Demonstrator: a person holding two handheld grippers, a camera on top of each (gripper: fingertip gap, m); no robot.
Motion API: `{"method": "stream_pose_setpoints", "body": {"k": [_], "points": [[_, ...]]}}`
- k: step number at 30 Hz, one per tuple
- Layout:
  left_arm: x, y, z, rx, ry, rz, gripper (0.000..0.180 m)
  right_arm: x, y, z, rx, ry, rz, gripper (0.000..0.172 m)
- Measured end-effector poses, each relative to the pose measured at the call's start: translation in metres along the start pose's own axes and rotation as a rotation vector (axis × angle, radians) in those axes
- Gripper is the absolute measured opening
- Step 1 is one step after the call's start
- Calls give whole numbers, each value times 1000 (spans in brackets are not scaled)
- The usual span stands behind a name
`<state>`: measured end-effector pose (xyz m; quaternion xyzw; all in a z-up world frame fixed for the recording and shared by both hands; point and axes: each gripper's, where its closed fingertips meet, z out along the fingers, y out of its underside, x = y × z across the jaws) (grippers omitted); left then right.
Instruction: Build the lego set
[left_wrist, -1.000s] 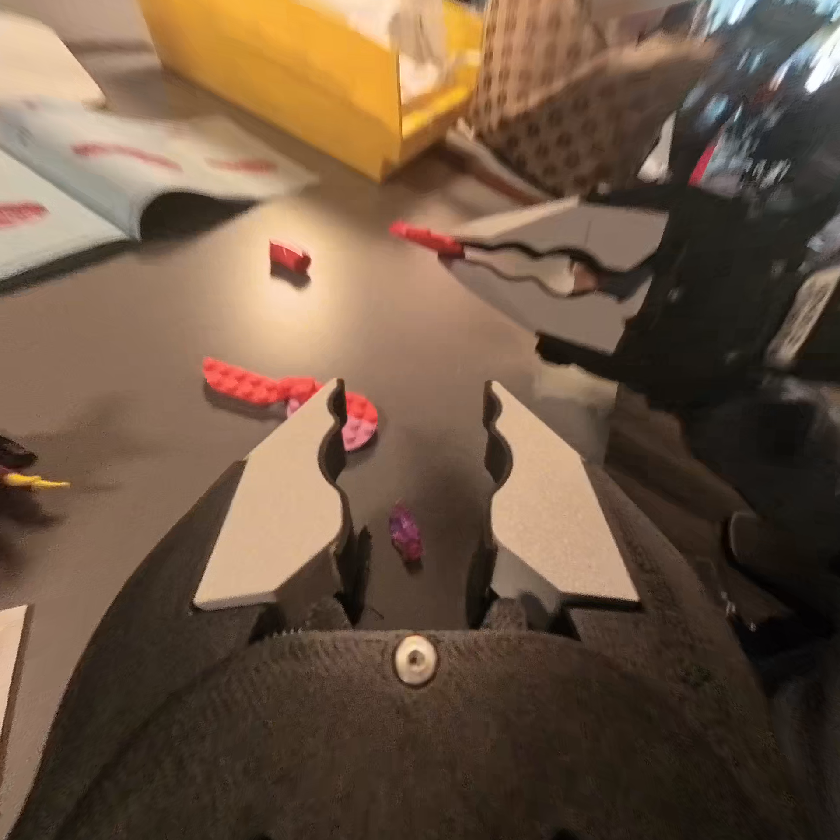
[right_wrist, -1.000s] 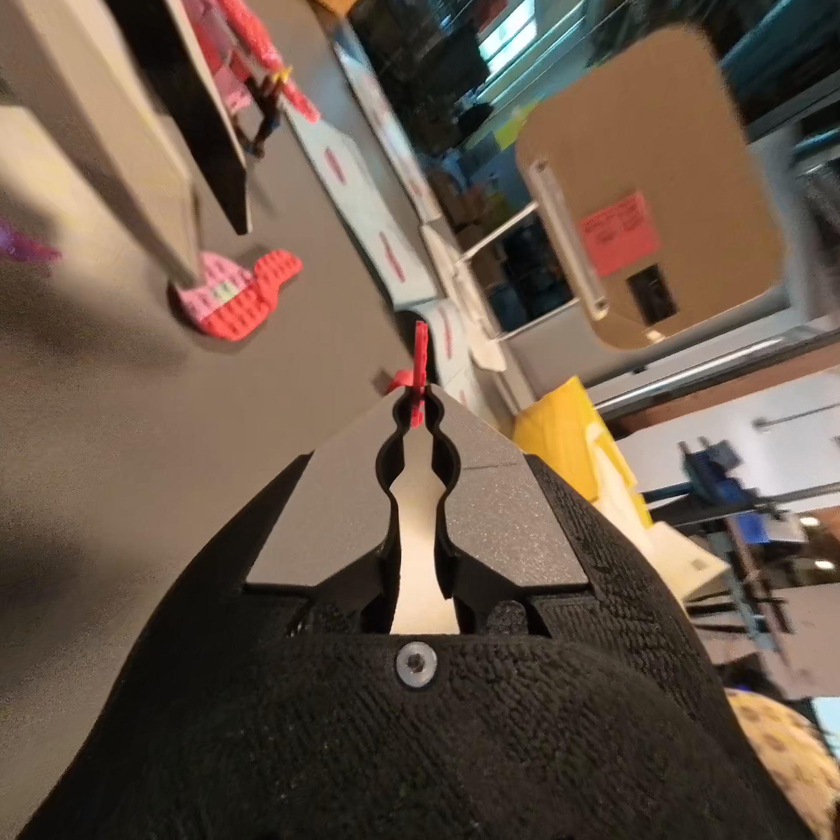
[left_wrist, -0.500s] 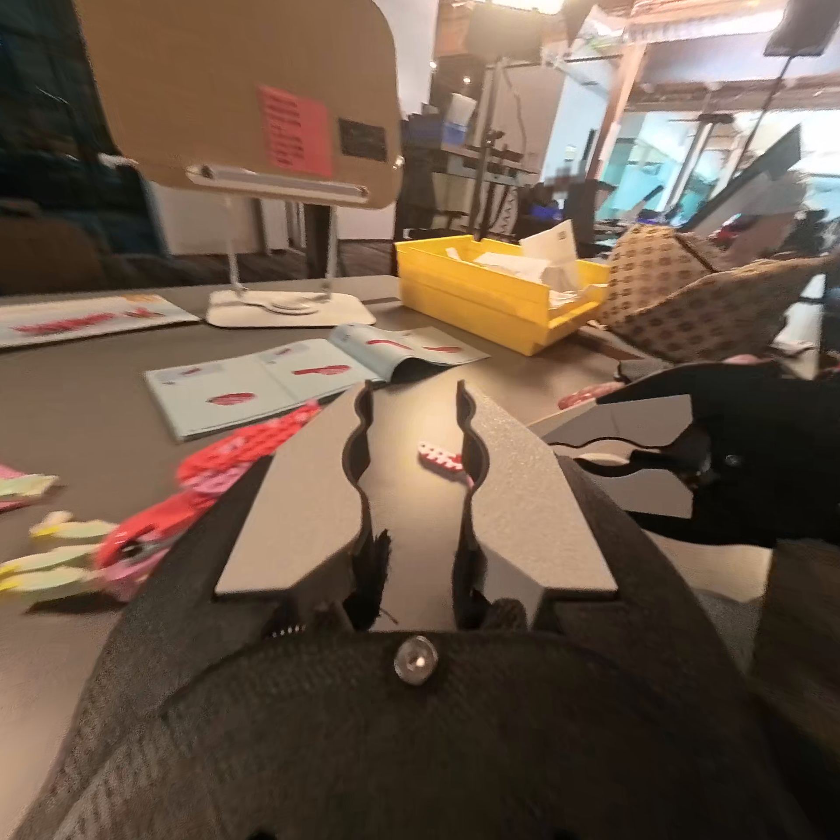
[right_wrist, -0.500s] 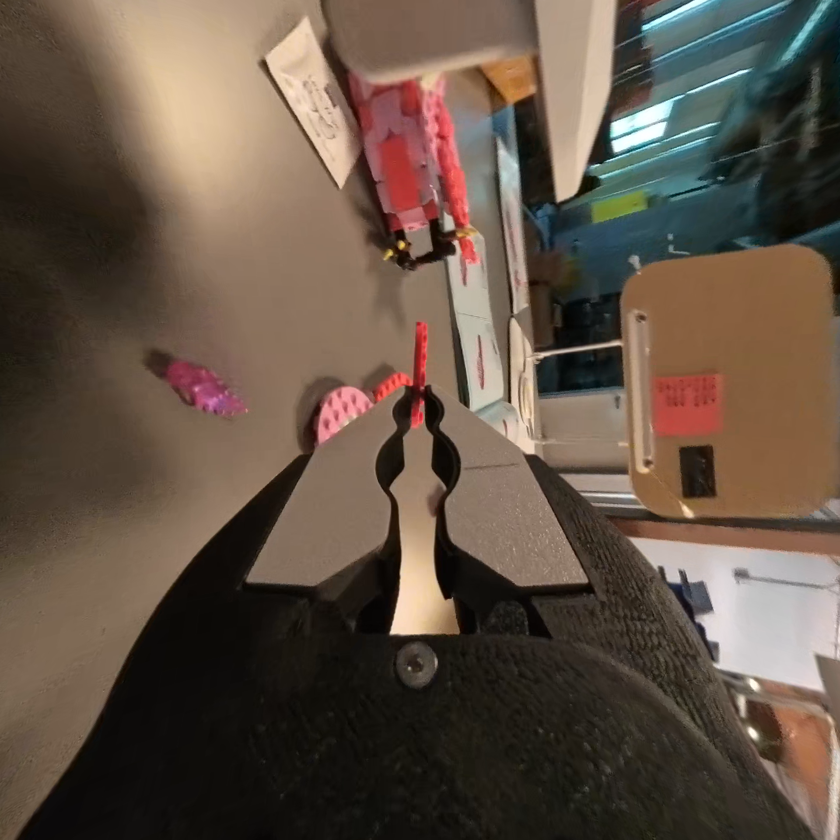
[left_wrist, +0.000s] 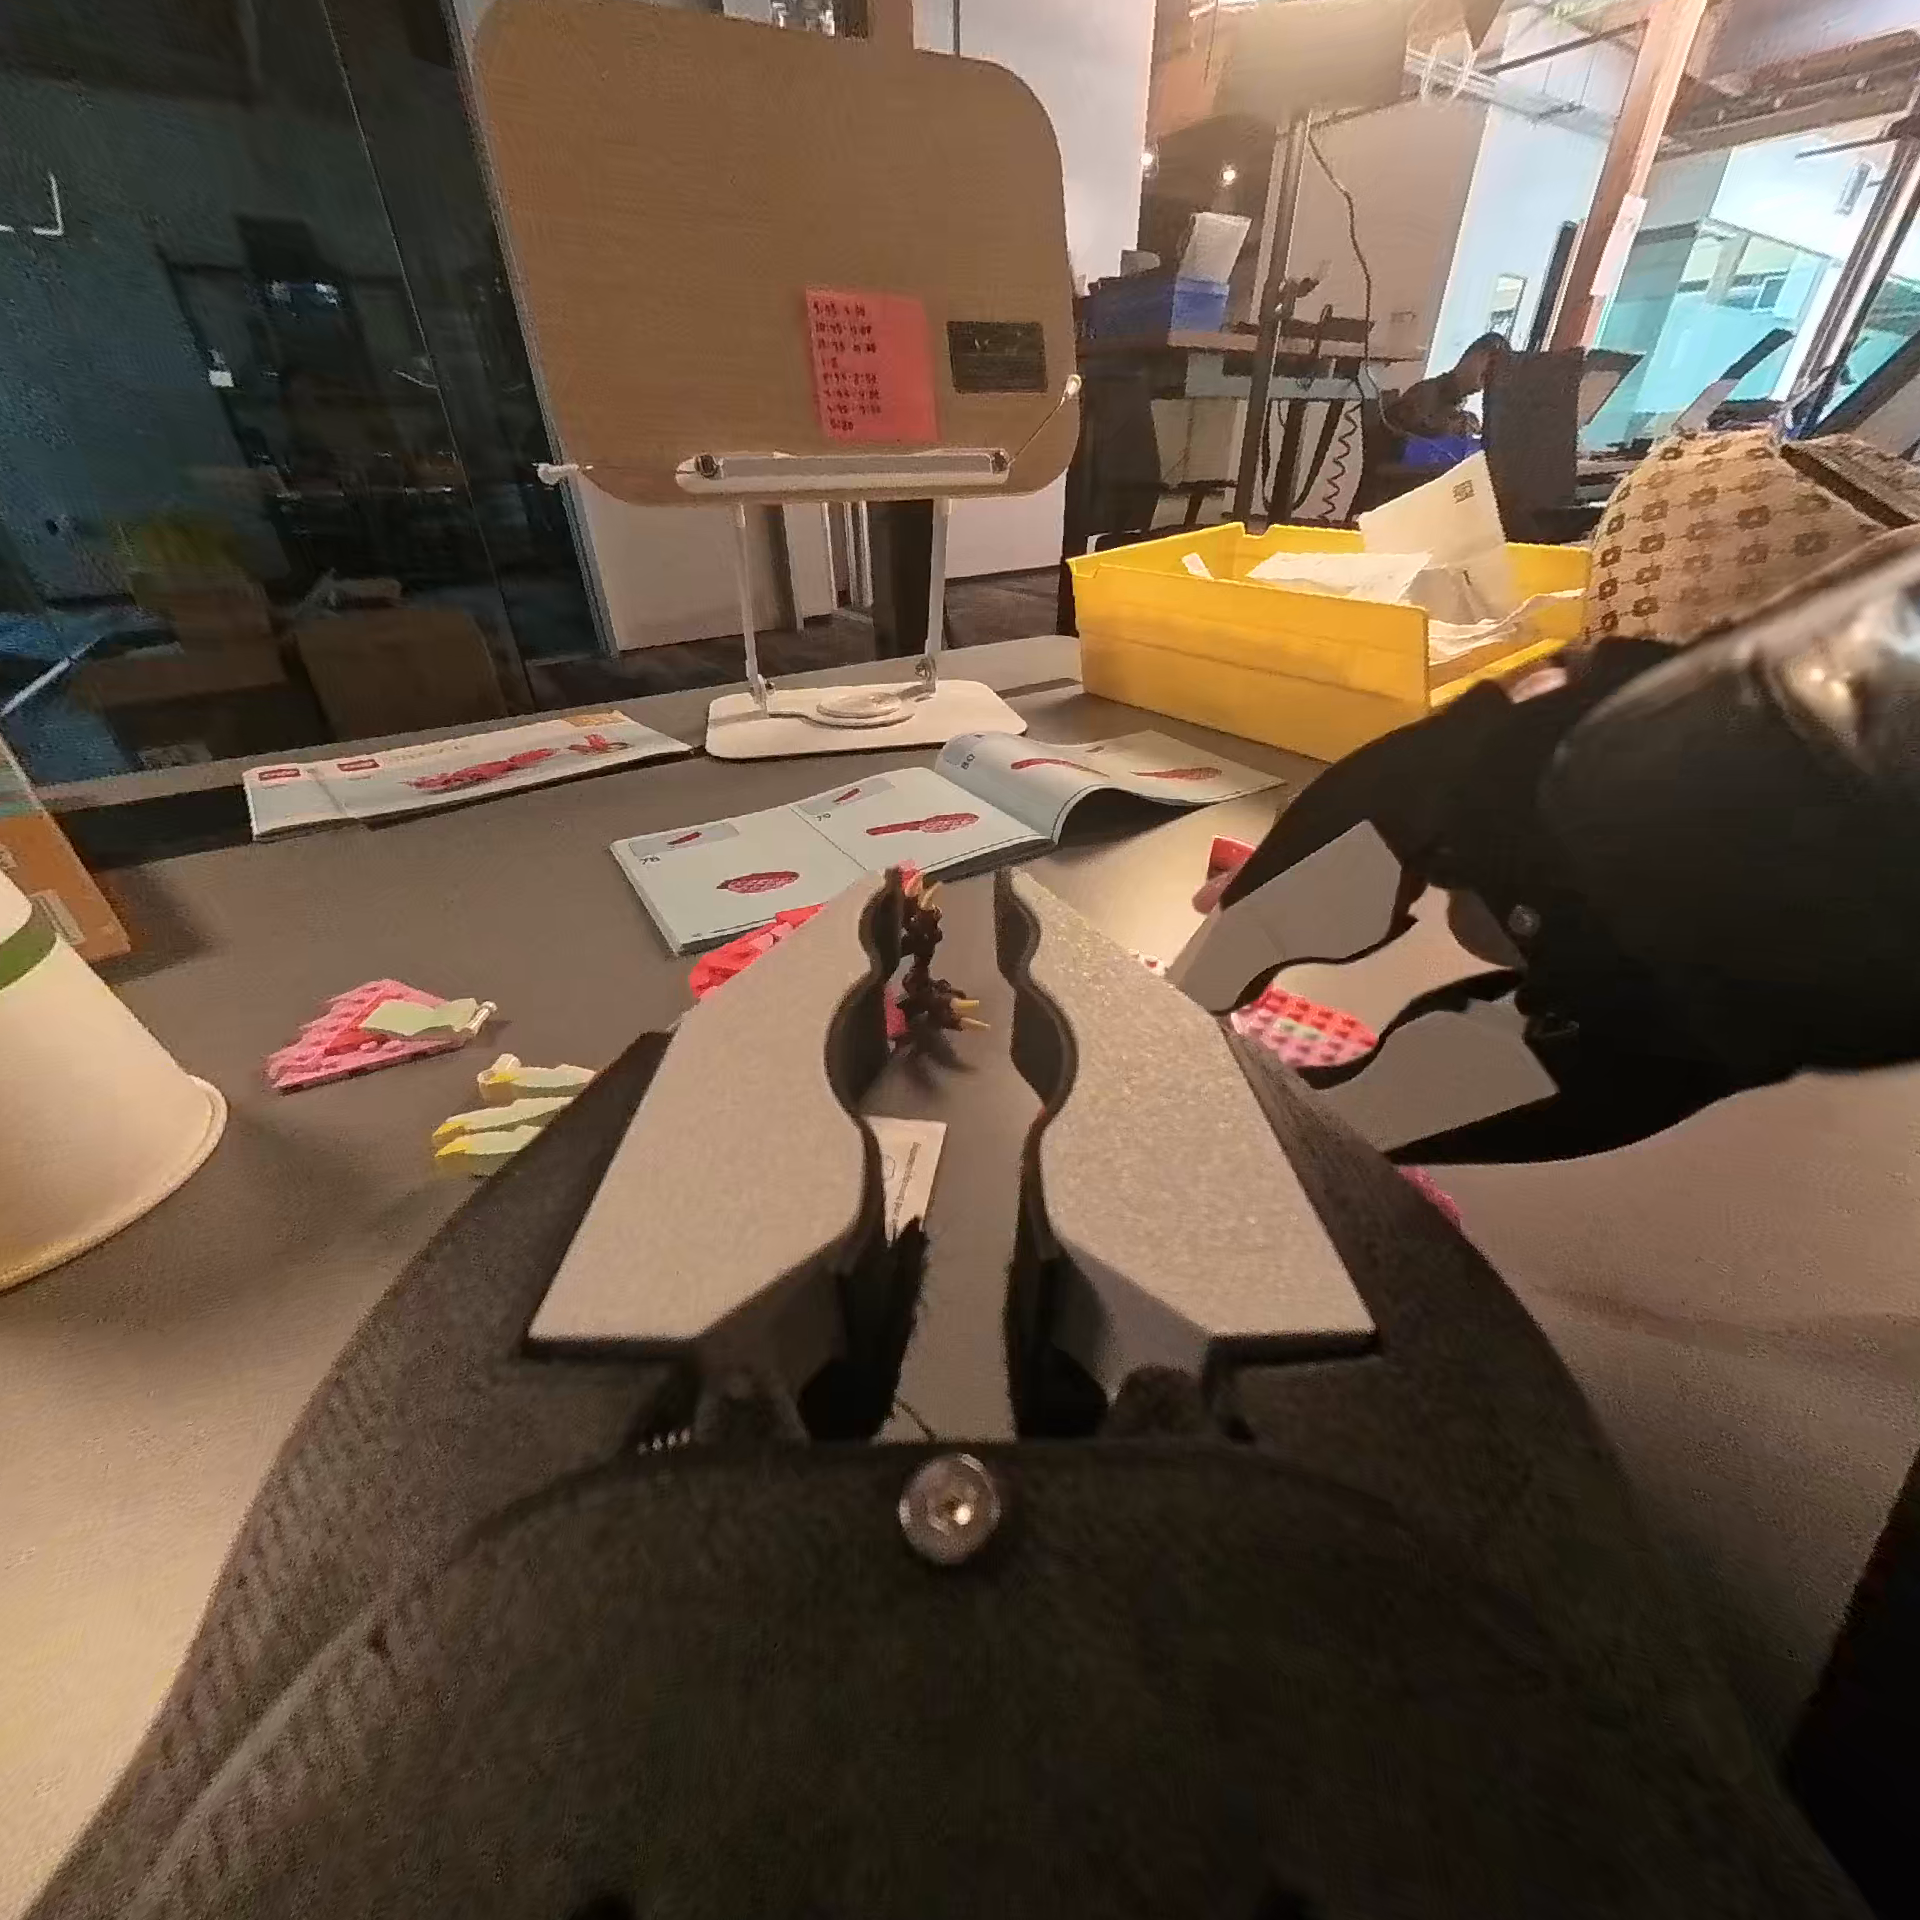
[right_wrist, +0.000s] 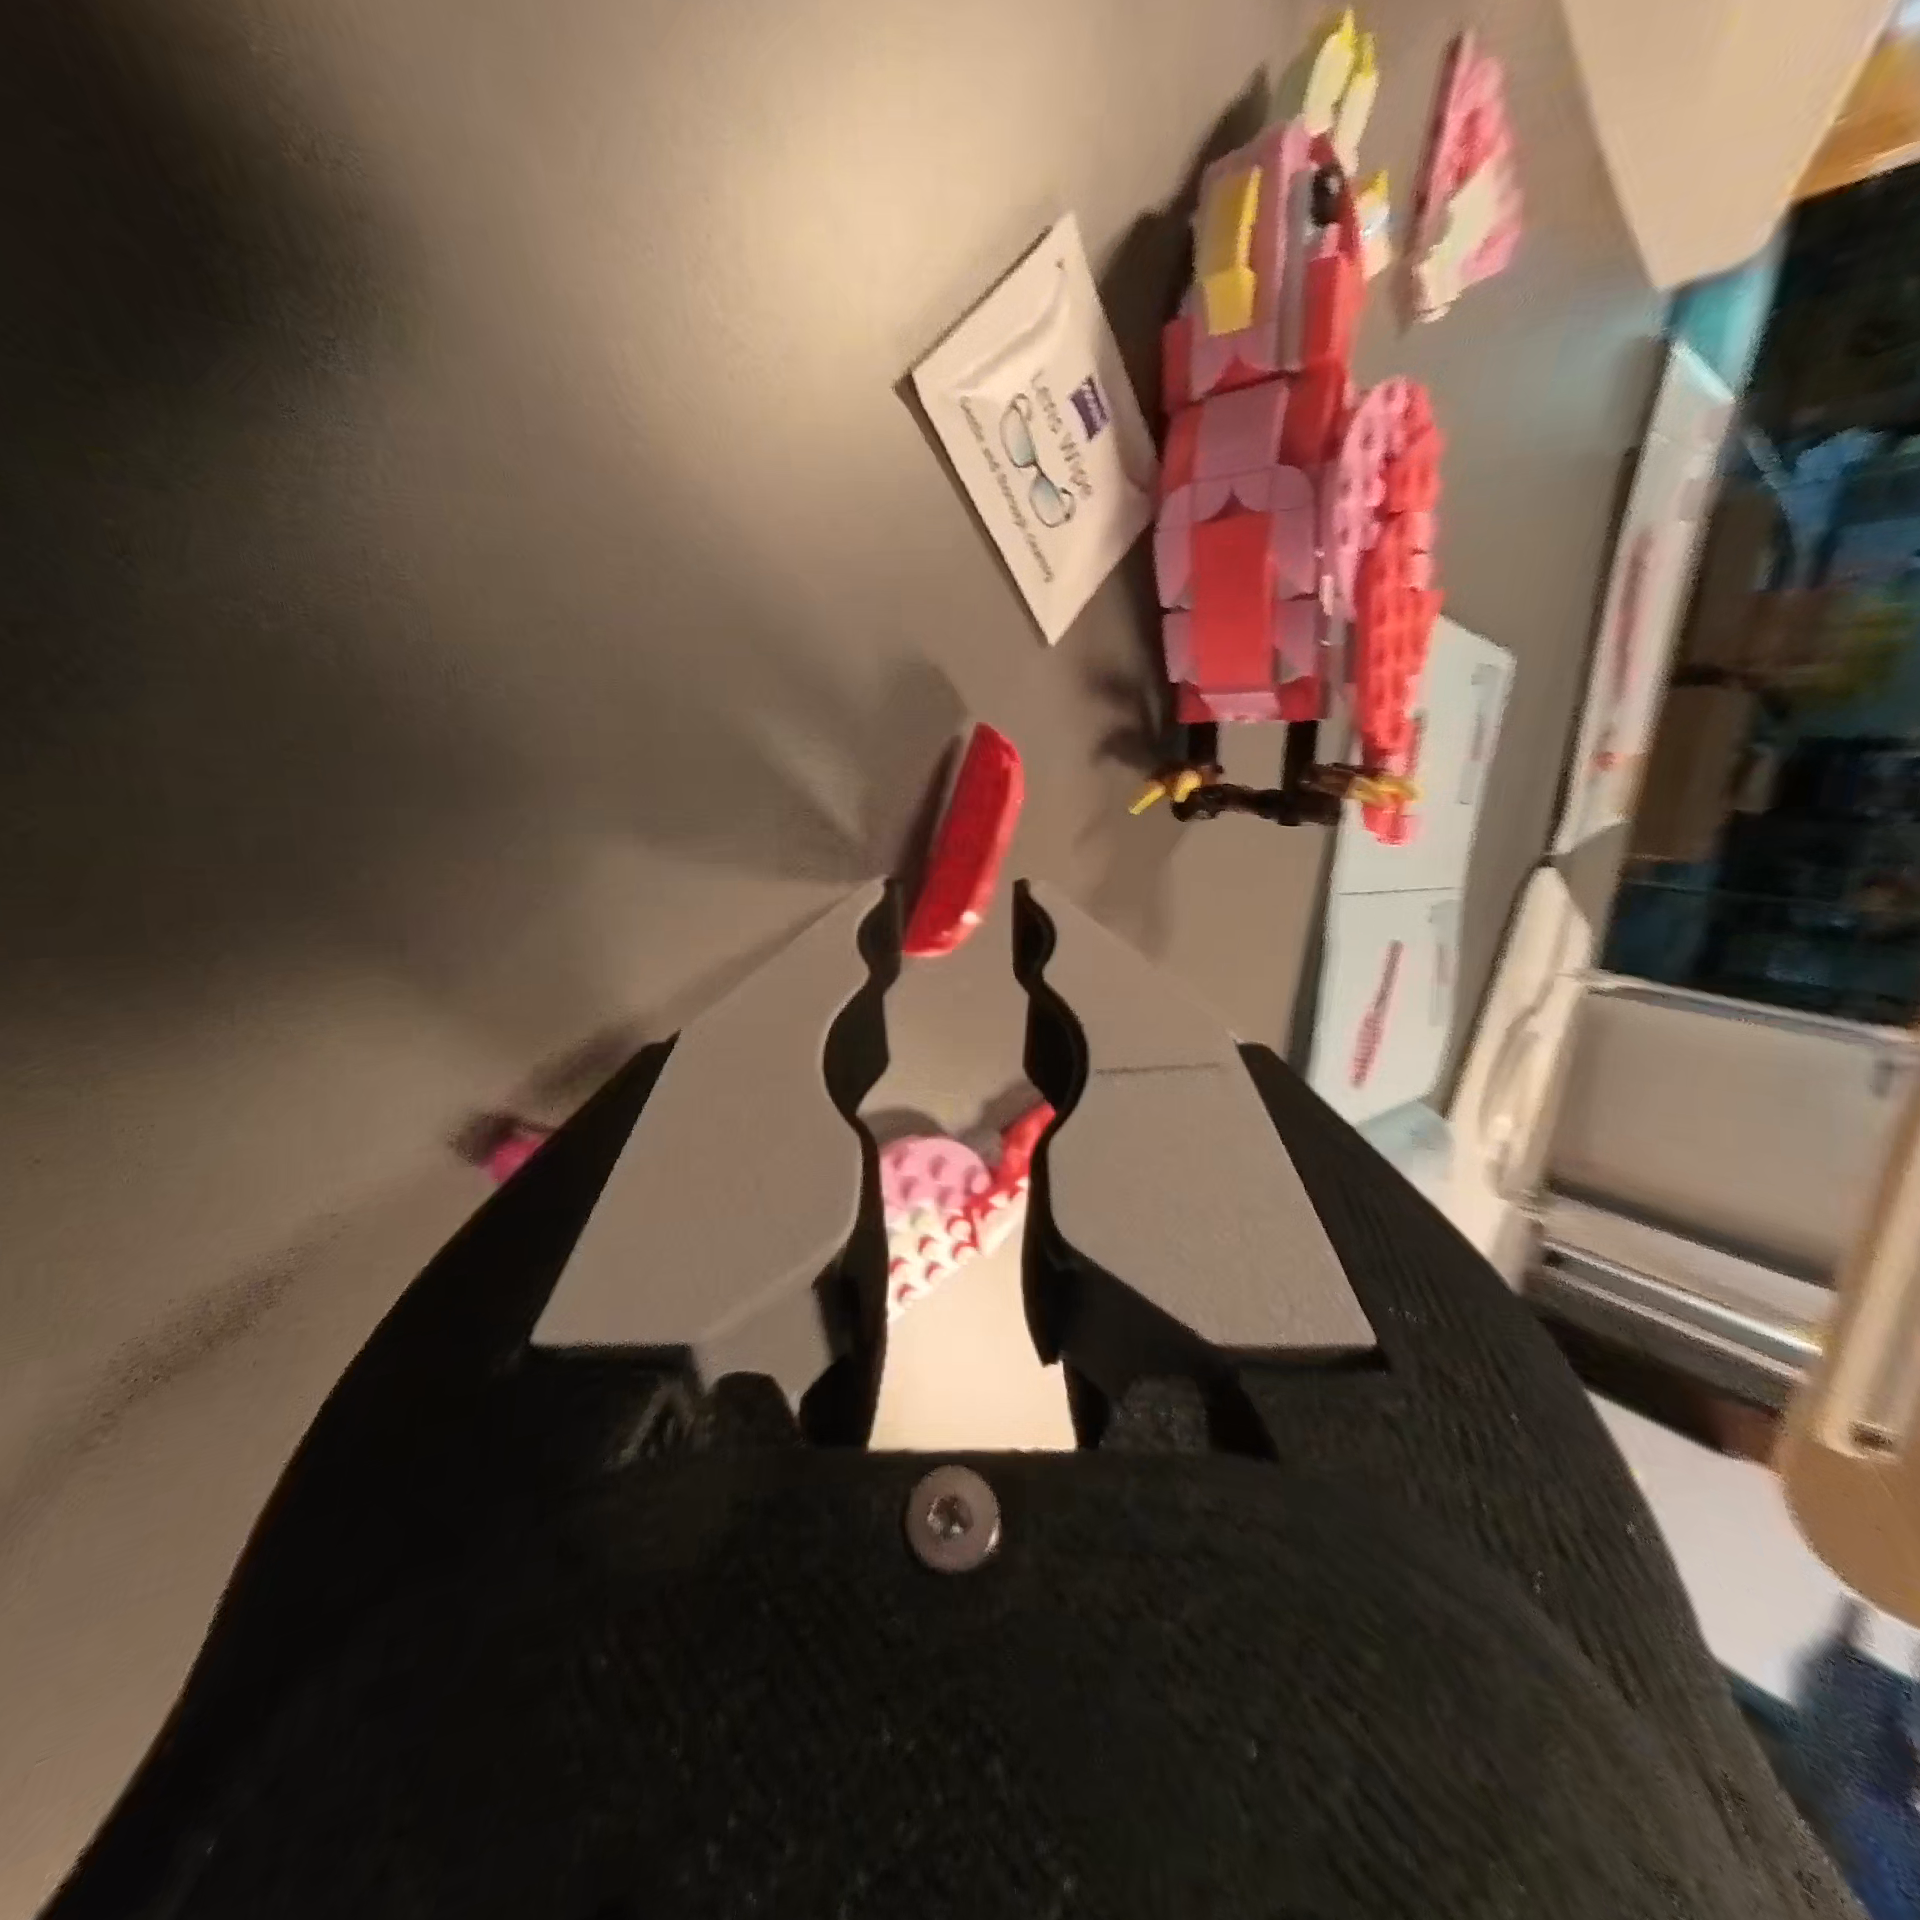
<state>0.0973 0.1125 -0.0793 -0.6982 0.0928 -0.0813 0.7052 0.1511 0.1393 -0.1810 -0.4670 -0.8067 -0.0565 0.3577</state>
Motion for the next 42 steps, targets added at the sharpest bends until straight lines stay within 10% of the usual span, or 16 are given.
{"method": "stream_pose_setpoints", "body": {"k": [11,22,32,38,42], "points": [[29,26,3,-137,156,74,23,10,61,-45,358,-192,943,59],[20,15,8,-127,118,85,24,8,13,-9,259,-347,853,39],[-1,-2,-23,-68,16,53,22,4,6,14,113,-173,459,13],[-26,-28,-38,166,-193,333,17,43,12,0,-151,433,-494,12],[-29,-23,-38,223,-227,370,16,30,-1,3,-251,498,-1058,13]]}}
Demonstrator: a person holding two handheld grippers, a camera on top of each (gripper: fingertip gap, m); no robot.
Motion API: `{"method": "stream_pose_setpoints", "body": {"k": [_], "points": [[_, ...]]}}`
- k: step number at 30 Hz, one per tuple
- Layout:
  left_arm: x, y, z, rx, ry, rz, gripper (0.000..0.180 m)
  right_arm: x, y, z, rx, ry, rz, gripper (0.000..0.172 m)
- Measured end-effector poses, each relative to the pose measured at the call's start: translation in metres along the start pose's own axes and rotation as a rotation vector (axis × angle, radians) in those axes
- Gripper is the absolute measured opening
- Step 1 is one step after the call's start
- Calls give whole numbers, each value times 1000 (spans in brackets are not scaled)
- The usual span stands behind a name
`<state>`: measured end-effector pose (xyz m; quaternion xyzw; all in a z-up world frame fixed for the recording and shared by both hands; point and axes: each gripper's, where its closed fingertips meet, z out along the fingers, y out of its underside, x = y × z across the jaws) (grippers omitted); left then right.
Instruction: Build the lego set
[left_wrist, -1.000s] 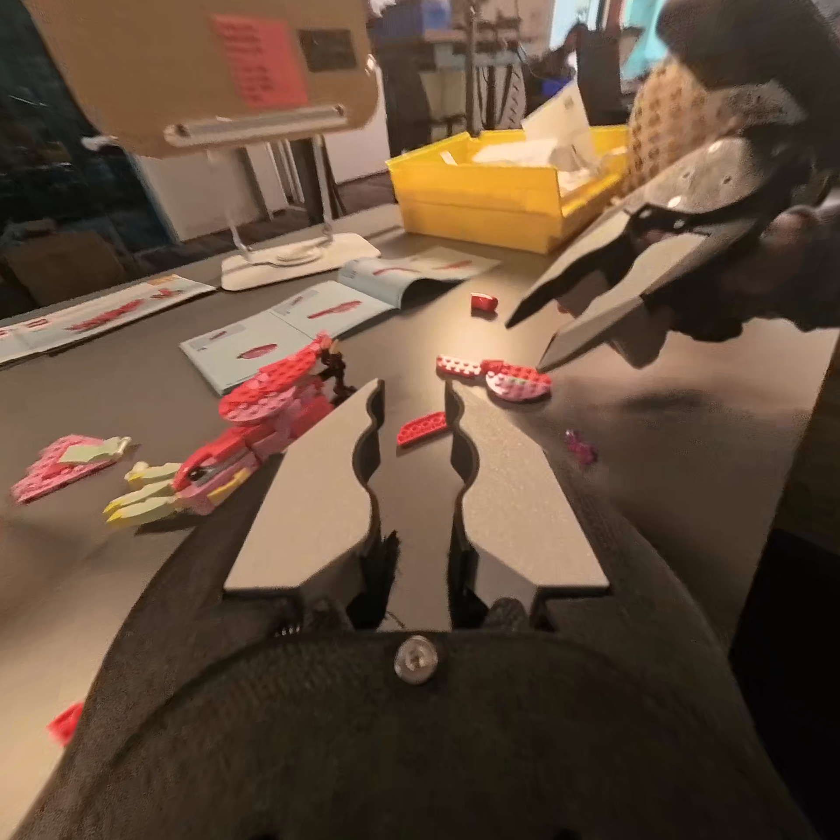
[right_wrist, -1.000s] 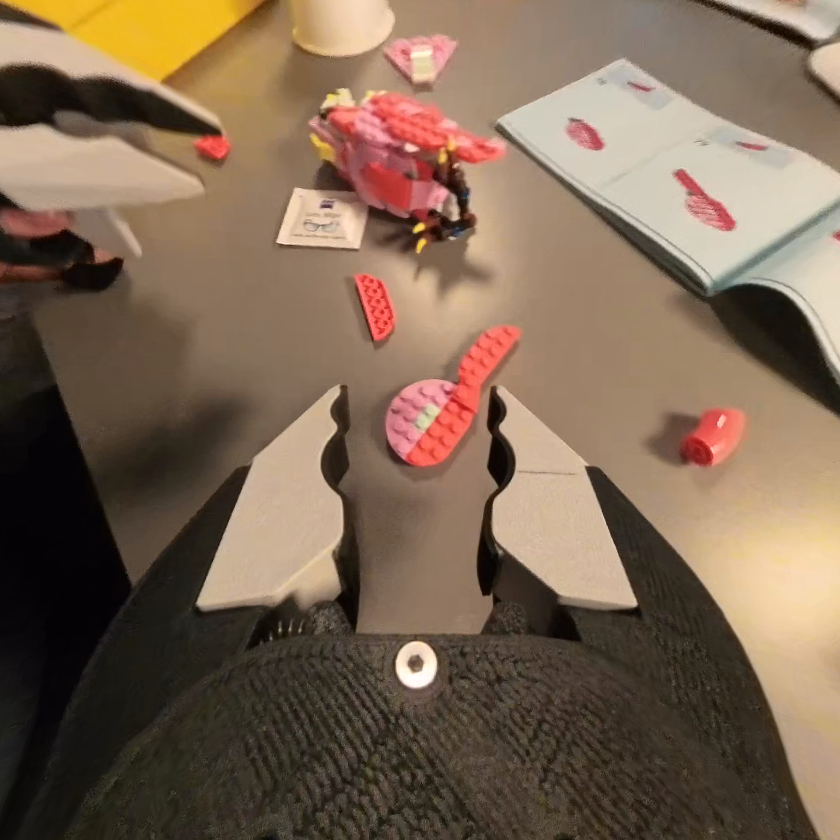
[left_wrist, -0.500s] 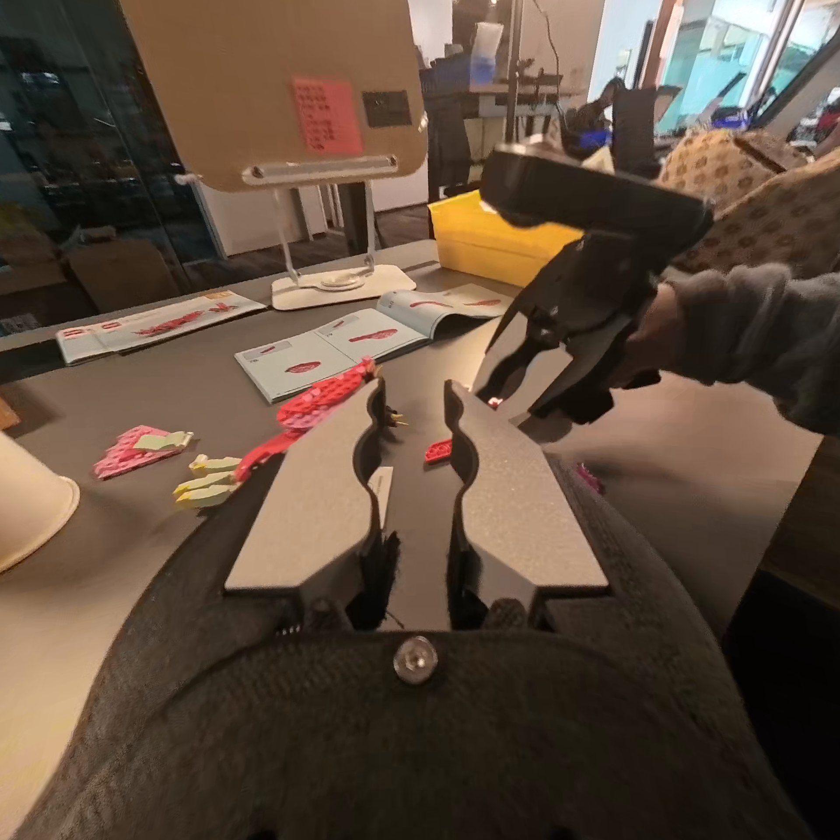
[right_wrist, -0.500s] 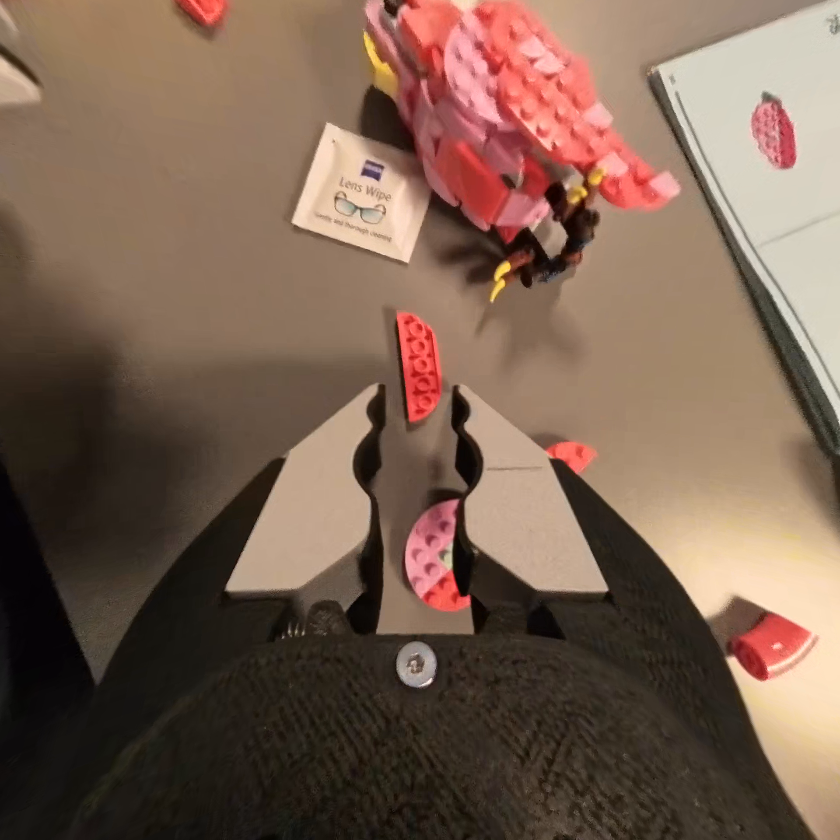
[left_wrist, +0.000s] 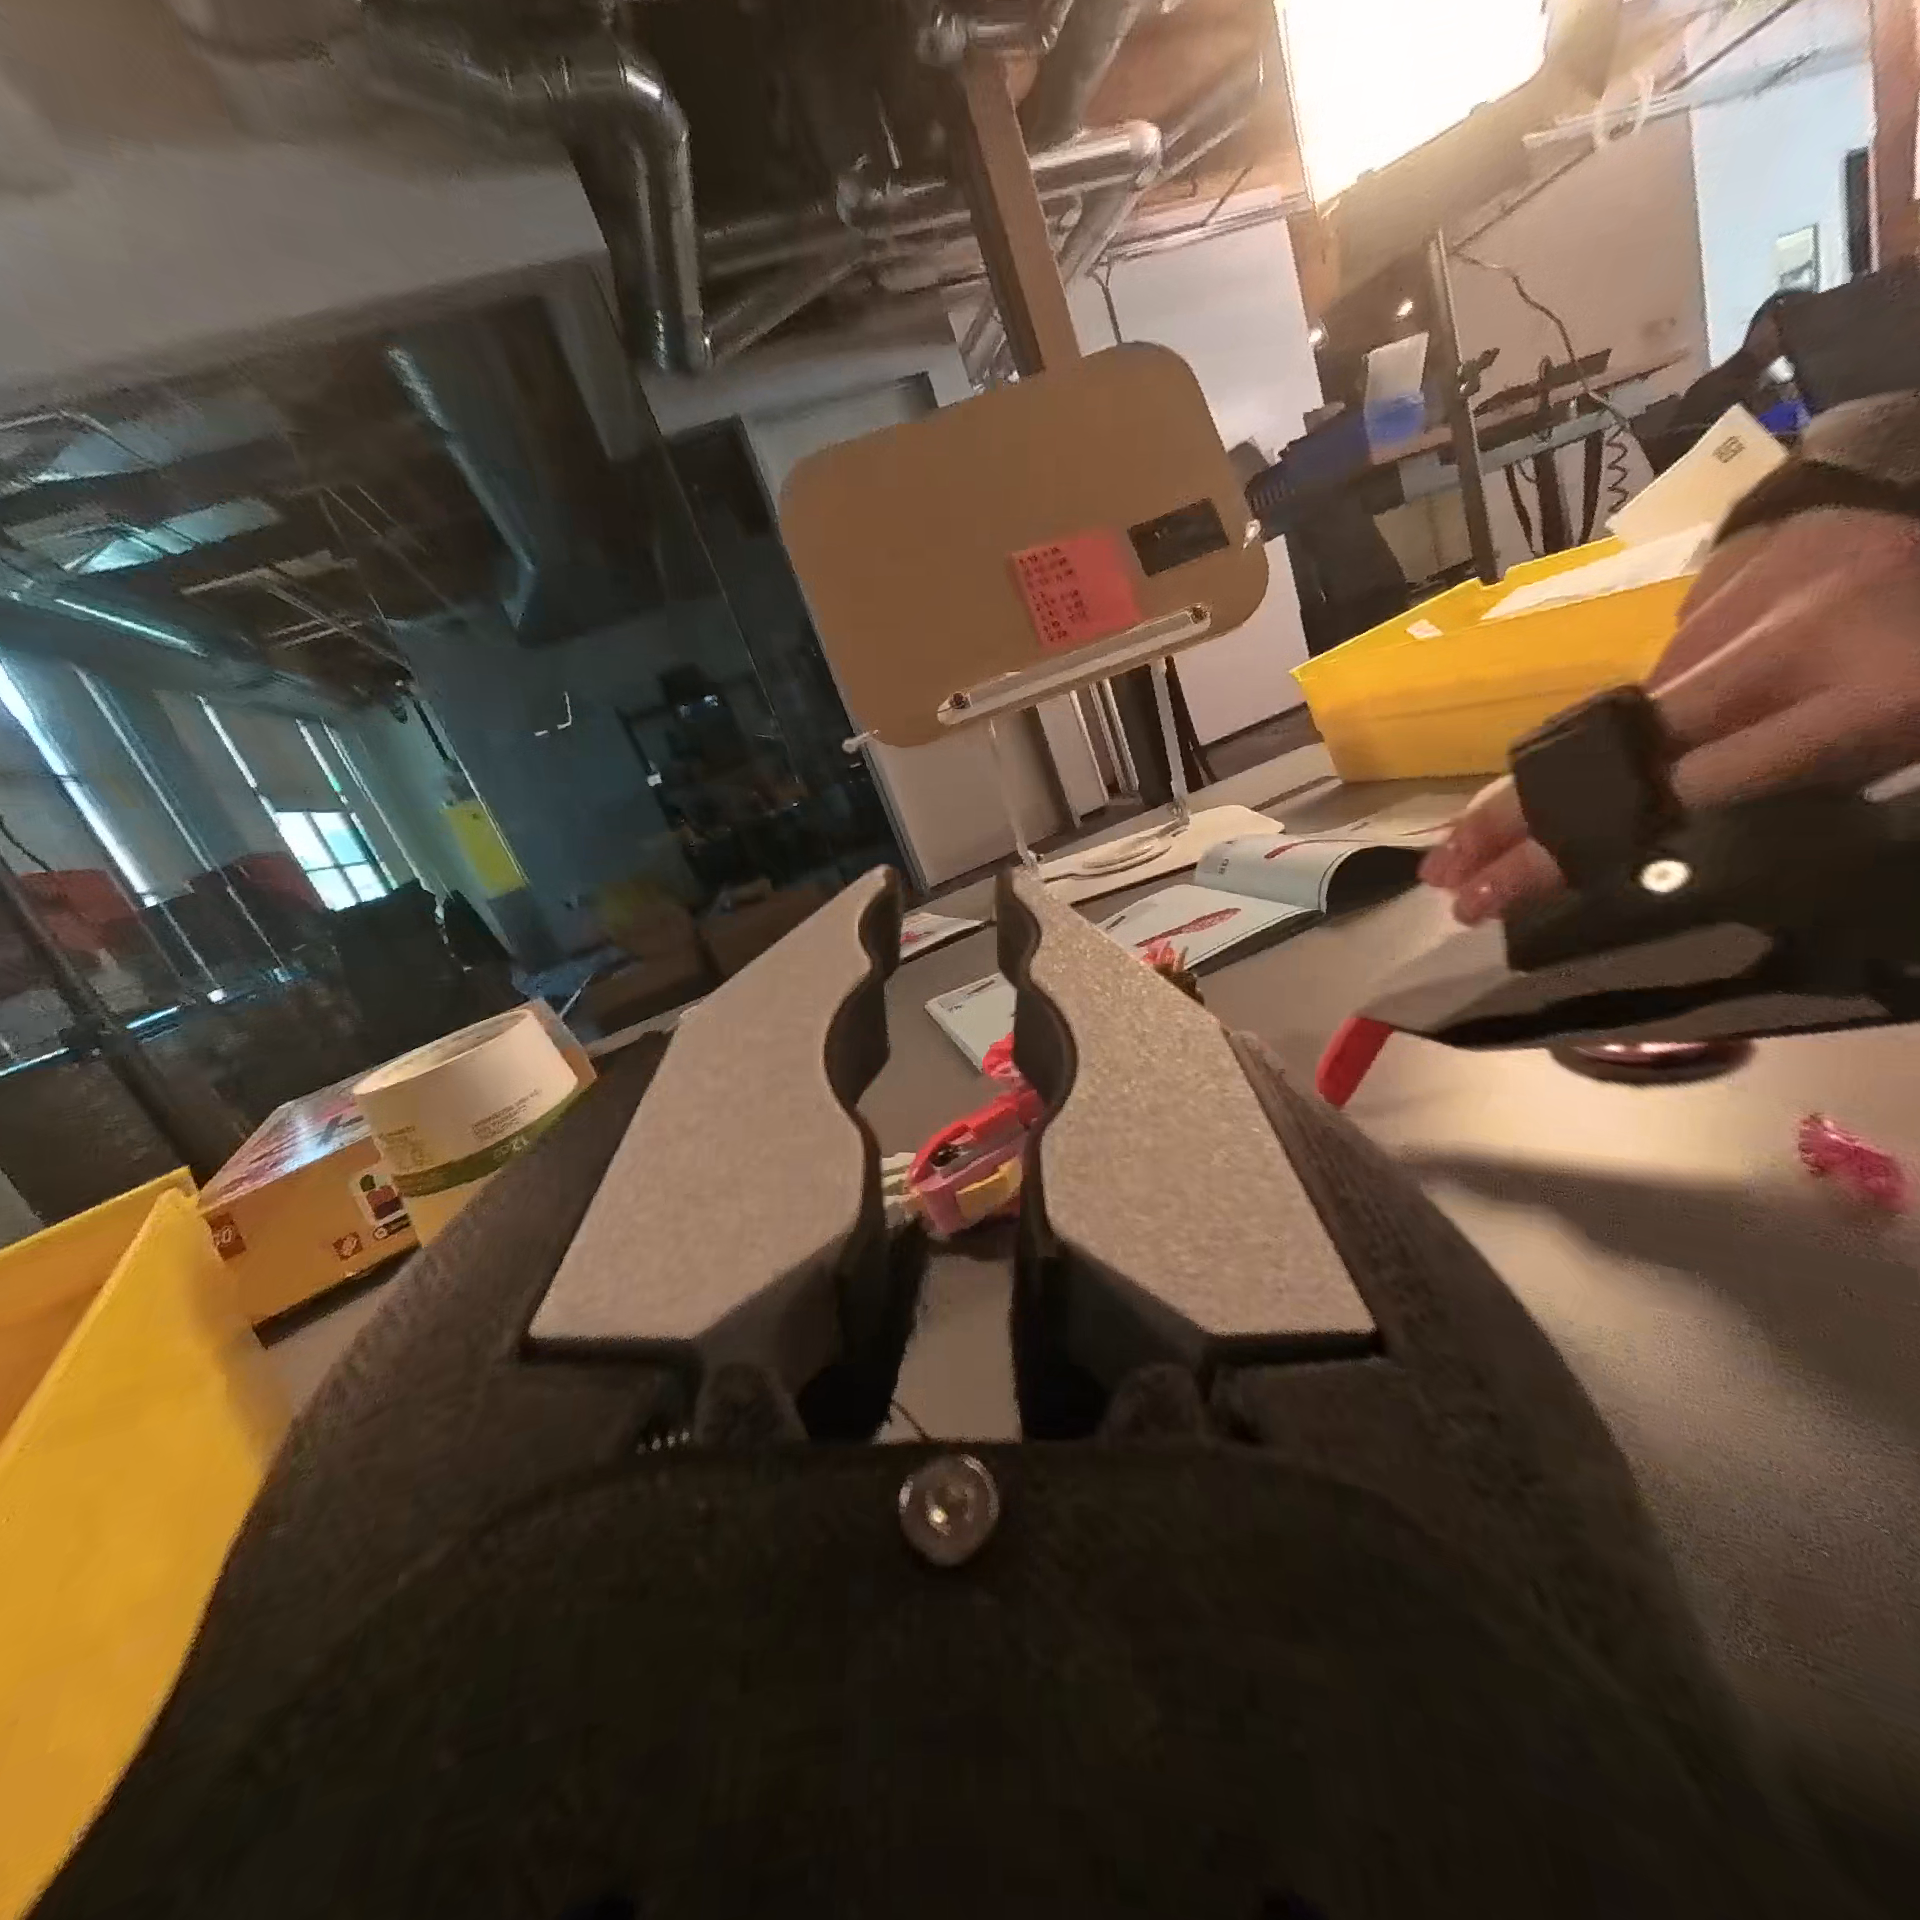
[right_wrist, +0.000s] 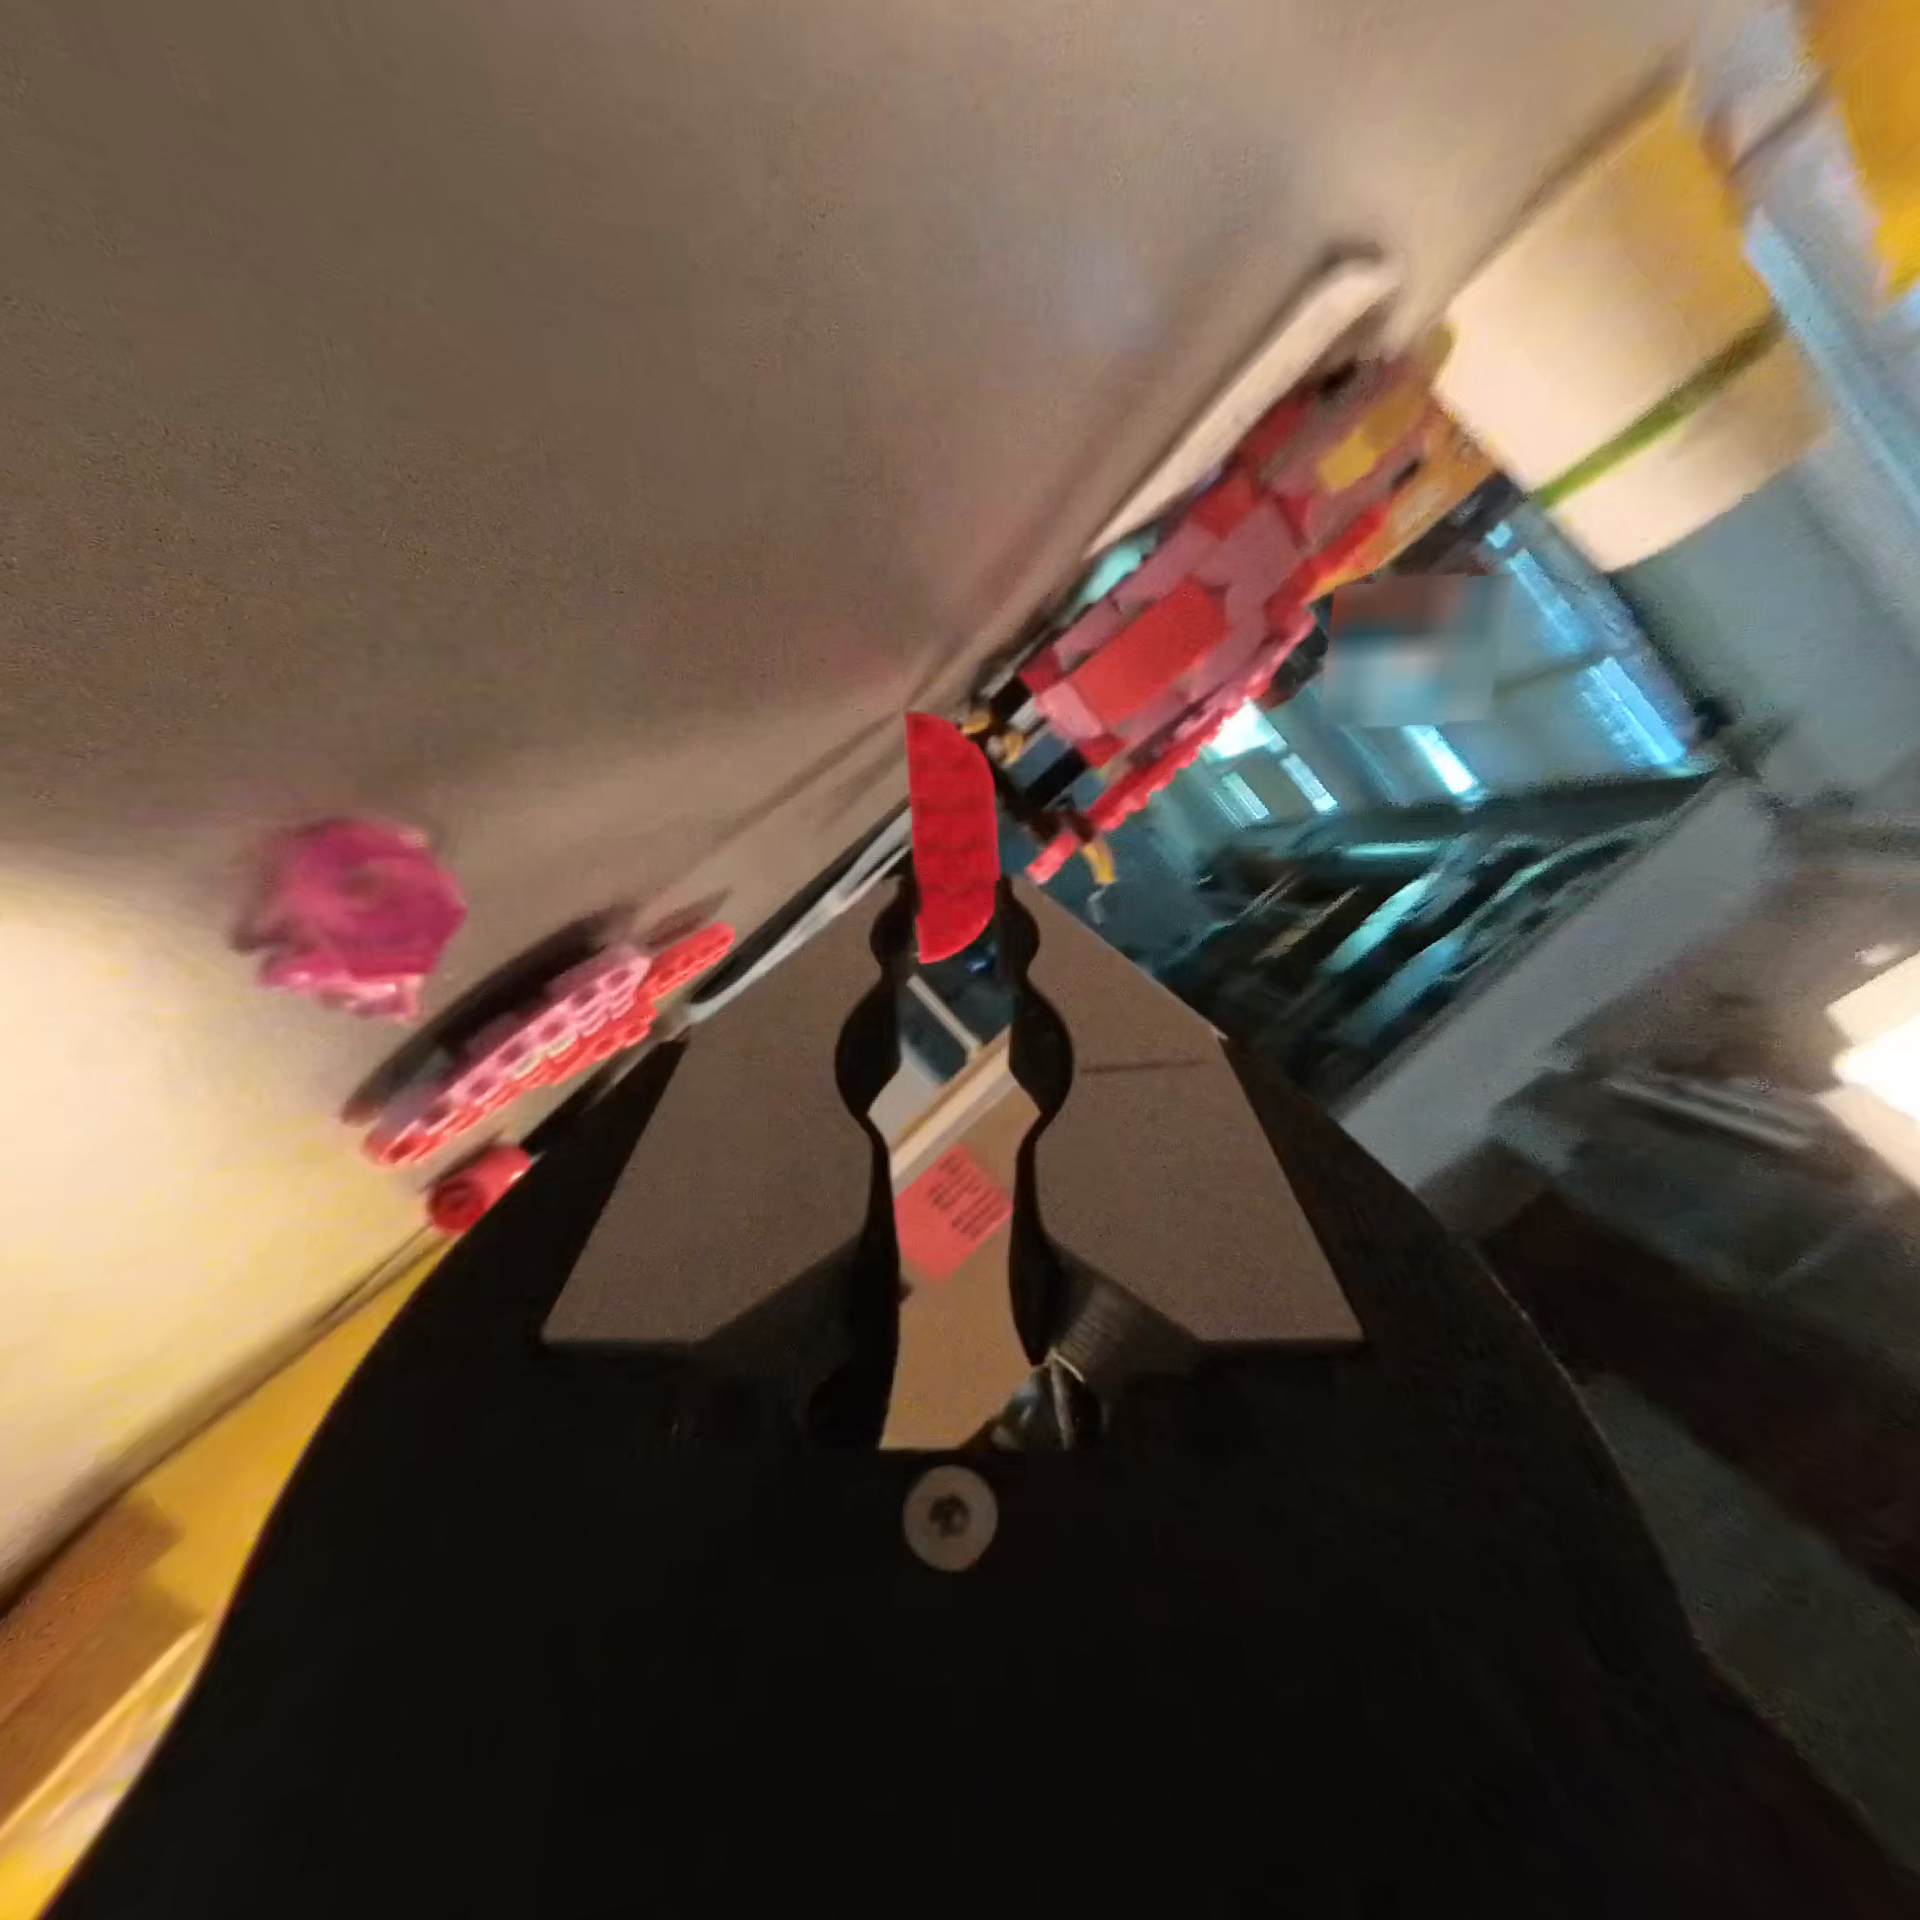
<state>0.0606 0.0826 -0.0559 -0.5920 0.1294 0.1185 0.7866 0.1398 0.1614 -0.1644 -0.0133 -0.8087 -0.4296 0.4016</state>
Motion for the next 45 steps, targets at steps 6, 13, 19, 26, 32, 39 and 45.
{"method": "stream_pose_setpoints", "body": {"k": [6,13,19,26,32,39,45], "points": [[-3,7,2,-28,13,-56,16,-16,-32,-26,250,-126,-243,13],[-4,17,6,-80,21,-87,17,-6,-32,-57,374,-366,198,50],[2,20,8,-94,71,-133,18,18,18,-66,401,-357,1254,54],[6,15,6,-69,121,-204,19,-25,59,-67,338,-174,1952,56],[56,8,8,-109,333,-285,26,-60,111,-80,183,211,2188,55],[96,3,42,-75,463,-183,26,-63,168,-71,211,636,2383,48],[77,-20,73,197,358,10,0,-49,199,-55,75,818,2047,8]]}}
